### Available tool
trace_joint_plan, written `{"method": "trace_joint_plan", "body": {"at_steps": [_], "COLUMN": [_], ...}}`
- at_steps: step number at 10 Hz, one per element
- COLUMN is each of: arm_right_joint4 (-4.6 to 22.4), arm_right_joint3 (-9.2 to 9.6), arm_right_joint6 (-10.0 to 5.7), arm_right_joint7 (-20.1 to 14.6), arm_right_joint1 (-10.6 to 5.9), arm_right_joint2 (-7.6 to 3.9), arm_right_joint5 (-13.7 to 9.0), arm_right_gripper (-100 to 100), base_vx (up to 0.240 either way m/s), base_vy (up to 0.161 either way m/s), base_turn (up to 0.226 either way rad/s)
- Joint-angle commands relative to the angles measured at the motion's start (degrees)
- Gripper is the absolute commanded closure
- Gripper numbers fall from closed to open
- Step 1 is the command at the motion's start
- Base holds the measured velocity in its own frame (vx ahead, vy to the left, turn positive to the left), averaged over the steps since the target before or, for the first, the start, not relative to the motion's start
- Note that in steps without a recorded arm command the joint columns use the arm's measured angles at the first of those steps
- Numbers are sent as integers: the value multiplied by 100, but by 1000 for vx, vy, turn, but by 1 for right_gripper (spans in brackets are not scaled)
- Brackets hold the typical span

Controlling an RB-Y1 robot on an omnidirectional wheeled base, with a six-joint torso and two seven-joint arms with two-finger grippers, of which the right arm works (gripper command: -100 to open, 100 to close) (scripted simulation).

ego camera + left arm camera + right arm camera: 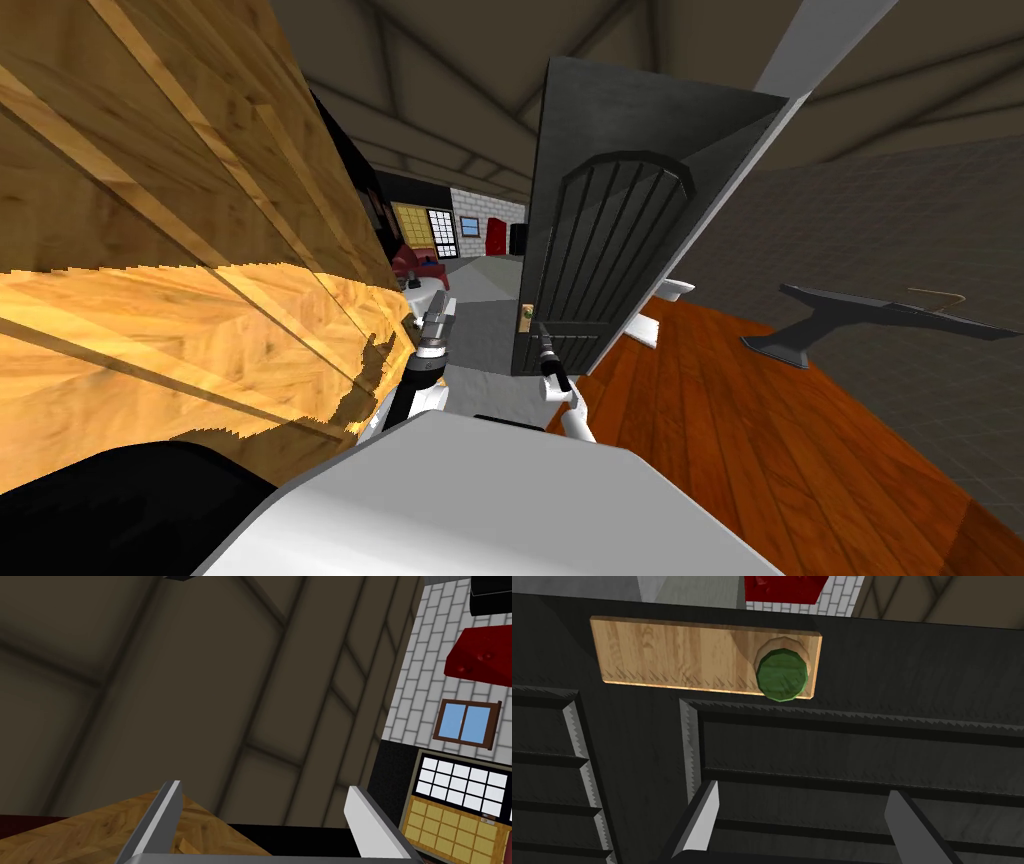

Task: Push the door open

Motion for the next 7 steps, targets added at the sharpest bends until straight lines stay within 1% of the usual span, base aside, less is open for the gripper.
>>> {"method": "trace_joint_plan", "body": {"at_steps": [1, 2, 3, 4, 6, 7], "arm_right_joint4": [69, 96, 115, 135, 170, 190], "arm_right_joint3": [-23, -43, -58, -73, -100, -116], "arm_right_joint6": [-42, -60, -72, -85, -109, -122], "arm_right_joint7": [-1, 5, 9, 13, 21, 26], "arm_right_joint1": [-40, -58, -71, -84, -108, -122], "arm_right_joint2": [-117, -190, -206, -188, -68, 60], "arm_right_joint5": [0, 5, 8, 12, 18, 22], "arm_right_gripper": [-100, -100, -100, -100, -100, -100], "base_vx": [153, 224, 257, 227, 191, 124], "base_vy": [-95, -47, -2, 55, 113, 157], "base_turn": [20, 22, 18, 19, 9, 12]}}
